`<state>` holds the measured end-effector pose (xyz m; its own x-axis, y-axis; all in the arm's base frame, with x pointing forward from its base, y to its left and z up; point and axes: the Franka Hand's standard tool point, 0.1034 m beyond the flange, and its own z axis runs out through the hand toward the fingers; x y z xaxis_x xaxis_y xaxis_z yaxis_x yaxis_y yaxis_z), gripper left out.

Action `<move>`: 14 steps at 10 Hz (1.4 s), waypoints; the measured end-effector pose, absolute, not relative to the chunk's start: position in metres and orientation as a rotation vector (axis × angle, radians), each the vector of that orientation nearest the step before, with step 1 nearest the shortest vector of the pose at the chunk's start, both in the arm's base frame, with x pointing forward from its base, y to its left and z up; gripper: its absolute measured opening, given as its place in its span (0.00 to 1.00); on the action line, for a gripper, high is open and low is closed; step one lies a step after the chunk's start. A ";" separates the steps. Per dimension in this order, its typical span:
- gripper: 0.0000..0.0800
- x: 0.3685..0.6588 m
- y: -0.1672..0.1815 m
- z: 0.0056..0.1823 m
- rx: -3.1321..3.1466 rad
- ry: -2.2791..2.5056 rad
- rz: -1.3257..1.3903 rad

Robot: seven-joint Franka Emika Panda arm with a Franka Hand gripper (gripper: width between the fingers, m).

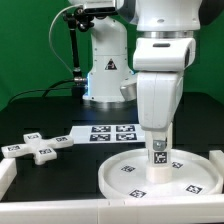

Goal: Assemble round table

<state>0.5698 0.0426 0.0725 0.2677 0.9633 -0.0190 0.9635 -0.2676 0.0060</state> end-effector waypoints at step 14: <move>0.53 0.569 0.038 0.071 1.647 2.626 -0.117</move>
Offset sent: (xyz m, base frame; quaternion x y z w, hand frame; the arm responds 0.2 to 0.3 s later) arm 0.0122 0.0175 0.0045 -0.0005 -0.0148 -0.1946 0.9808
